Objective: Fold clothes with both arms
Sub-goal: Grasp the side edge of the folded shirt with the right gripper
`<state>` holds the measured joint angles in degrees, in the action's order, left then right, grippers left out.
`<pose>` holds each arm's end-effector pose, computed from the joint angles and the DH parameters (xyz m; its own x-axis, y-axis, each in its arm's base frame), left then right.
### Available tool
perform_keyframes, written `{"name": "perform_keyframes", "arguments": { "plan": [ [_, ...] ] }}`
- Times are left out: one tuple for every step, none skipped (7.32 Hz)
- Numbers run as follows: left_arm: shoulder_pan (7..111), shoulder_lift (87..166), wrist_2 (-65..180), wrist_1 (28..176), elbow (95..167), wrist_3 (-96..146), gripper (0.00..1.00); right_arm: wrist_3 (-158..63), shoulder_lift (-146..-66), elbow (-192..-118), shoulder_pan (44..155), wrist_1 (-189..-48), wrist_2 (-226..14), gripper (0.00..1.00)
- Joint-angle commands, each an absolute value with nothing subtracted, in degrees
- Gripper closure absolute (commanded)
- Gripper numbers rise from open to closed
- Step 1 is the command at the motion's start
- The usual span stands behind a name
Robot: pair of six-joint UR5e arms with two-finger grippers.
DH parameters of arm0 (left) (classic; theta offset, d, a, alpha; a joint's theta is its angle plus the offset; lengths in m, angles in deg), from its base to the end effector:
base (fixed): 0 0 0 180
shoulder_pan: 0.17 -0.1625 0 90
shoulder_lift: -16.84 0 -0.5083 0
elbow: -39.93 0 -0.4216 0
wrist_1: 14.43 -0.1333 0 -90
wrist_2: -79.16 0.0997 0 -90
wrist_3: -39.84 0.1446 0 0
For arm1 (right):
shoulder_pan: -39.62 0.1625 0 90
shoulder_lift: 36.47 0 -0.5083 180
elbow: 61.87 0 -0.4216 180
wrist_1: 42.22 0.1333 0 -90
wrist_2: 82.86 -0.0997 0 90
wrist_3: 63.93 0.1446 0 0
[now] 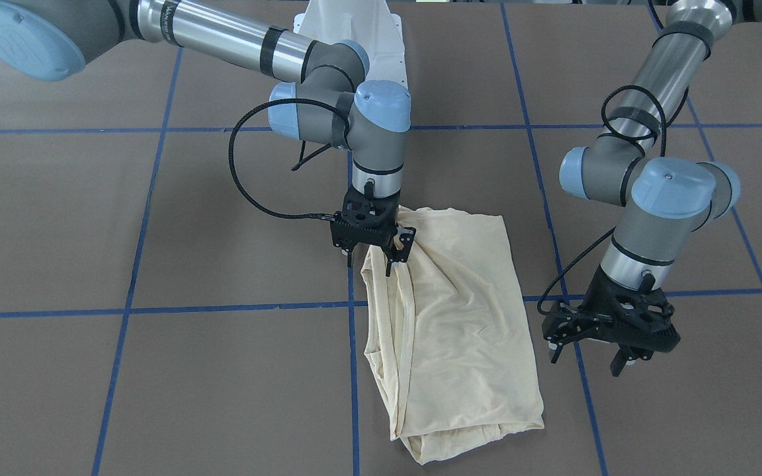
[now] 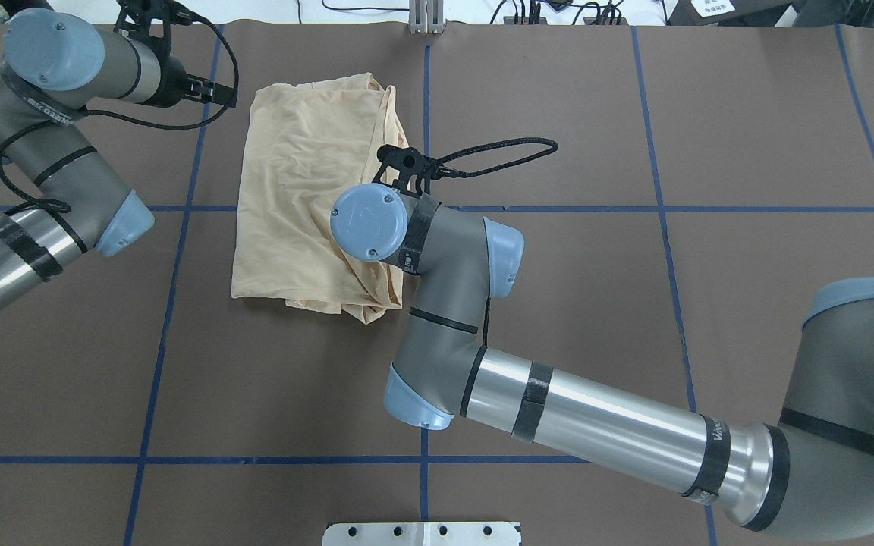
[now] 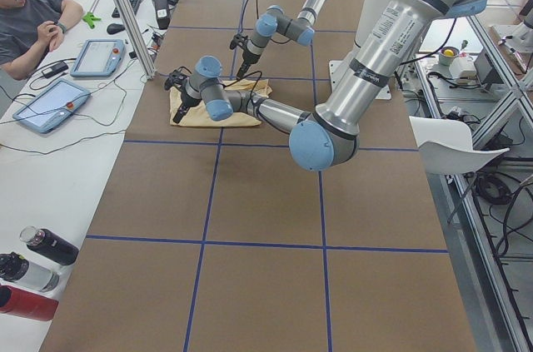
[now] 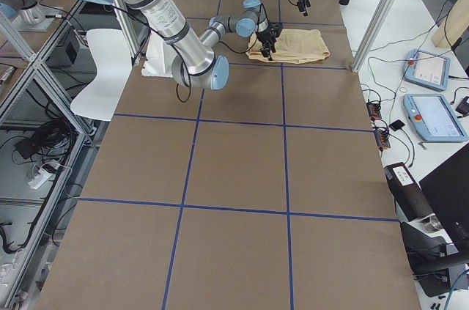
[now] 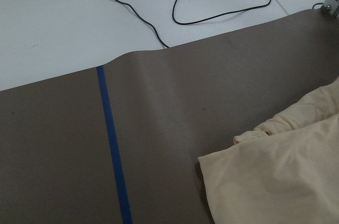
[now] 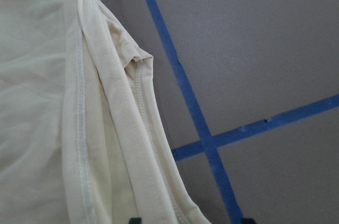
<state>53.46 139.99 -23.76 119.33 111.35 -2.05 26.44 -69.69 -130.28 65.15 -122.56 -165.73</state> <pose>0.4277 -0.7510 0.4712 0.7081 0.2621 -0.6557 0.2169 0.8029 0.5552 -0.7845 -0.5423 0.2294 0.6364 0.3111 0.7058 -0.5108 0.8557 0.0834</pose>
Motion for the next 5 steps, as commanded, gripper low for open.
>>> {"name": "perform_keyframes", "arguments": {
  "plan": [
    [53.35, 139.97, -23.76, 119.34, 111.3, -2.09, 0.0, 26.25, -69.69, -129.99, 64.67, -122.55, -165.12, 0.43],
    [53.27, 139.89, -23.76, 119.34, 111.3, -2.09, 0.0, 25.81, -69.69, -129.9, 64.32, -122.55, -164.69, 0.43],
    [53.18, 139.45, -23.76, 119.43, 111.39, -2.09, 0.0, 25.64, -69.69, -129.55, 63.97, -122.46, -164.25, 0.43],
    [53.26, 139.36, -23.76, 119.43, 111.39, -2.17, 0.0, 25.72, -69.69, -129.03, 63.79, -122.46, -163.89, 0.43],
    [53.18, 139.36, -23.76, 119.43, 111.39, -2.09, 0.0, 25.63, -69.69, -128.93, 63.79, -122.46, -163.89, 0.44]
  ]
}}
